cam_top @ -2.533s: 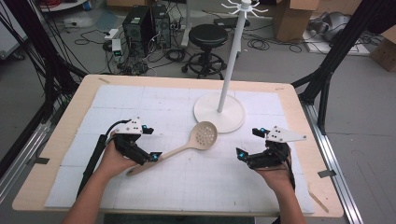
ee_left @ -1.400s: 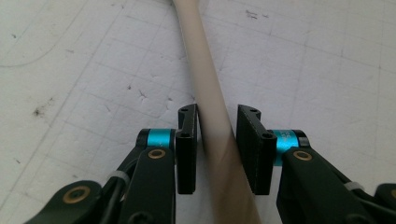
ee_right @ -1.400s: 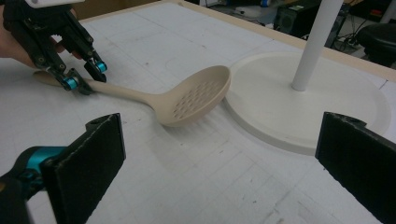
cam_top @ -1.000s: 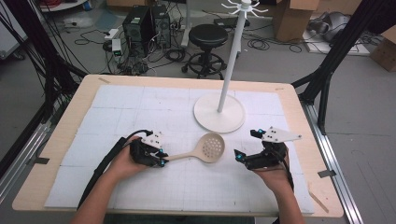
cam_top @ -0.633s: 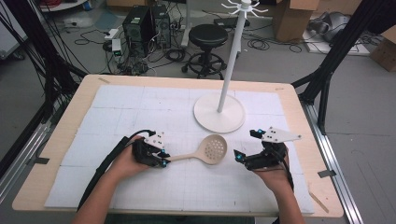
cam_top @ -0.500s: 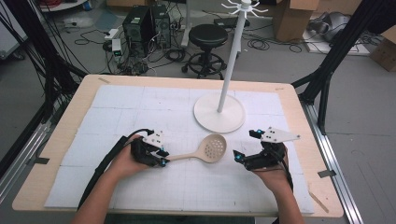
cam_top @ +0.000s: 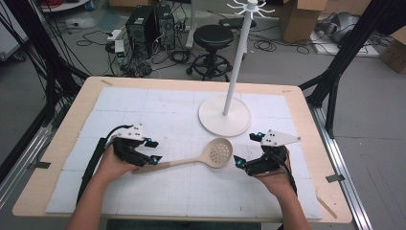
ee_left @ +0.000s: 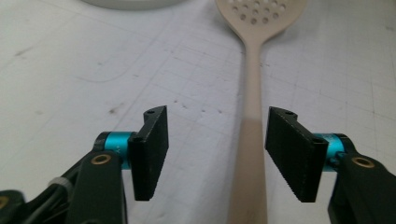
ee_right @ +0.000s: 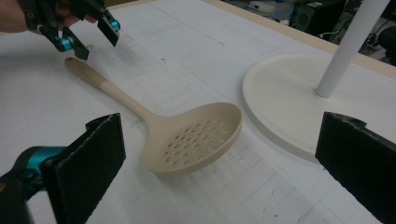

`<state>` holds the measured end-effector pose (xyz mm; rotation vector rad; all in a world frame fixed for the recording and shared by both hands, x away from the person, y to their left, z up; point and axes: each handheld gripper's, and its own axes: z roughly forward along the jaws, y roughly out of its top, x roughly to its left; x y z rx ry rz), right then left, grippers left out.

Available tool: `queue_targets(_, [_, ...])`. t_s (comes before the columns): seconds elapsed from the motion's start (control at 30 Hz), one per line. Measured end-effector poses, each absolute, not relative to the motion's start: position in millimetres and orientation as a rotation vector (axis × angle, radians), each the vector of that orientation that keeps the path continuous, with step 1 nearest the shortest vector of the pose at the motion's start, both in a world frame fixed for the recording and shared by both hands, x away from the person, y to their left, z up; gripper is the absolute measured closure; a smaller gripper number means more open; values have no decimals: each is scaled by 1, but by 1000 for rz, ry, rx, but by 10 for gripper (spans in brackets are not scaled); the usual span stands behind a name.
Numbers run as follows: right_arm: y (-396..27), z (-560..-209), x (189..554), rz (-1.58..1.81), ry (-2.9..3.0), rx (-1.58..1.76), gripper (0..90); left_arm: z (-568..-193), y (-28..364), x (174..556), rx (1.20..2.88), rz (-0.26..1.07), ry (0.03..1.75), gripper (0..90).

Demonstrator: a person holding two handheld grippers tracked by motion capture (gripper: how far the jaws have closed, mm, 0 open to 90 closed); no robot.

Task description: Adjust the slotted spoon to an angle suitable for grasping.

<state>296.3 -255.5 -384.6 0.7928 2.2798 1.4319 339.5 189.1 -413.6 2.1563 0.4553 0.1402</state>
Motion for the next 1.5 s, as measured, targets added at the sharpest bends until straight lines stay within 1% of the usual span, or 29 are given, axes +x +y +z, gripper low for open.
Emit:
queue_targets(0.2, [-252,-382,297,1438,2288,772,2,-408,230,337,1976,158,511,343])
queue_targets(0.3, [-253,-381,297,1438,2283,776,2,-405,241,335,1905,168,511,323])
queue_targets(0.4, [-253,-380,297,1438,2281,779,2,-404,246,334,1880,185,518,293])
queue_targets(0.47, [-252,-380,297,1439,2281,771,2,-403,248,333,1873,204,529,259])
queue_targets(0.5, [-252,-380,297,1438,2281,773,2,-403,249,333,1869,227,529,228])
queue_targets(0.63, [-251,-379,297,1444,2286,766,2,-399,251,330,1816,258,531,145])
queue_targets(0.73, [-252,-378,296,1454,2283,768,2,-396,255,328,1775,265,517,102])
queue_targets(0.93, [-254,-376,296,1456,2272,766,2,-392,258,325,1723,276,487,71])
queue_targets(1.13, [-256,-375,297,1462,2269,779,2,-388,257,322,1675,266,428,63])
queue_targets(1.33, [-258,-374,299,1470,2254,791,2,-388,260,323,1652,280,419,62])
queue_targets(1.37, [-258,-374,299,1470,2254,794,2,-388,260,323,1650,281,420,57])
queue_targets(1.43, [-258,-374,298,1465,2256,792,2,-387,260,322,1649,294,427,17])
queue_targets(1.5, [-258,-374,298,1466,2260,788,2,-387,260,322,1651,298,430,17])
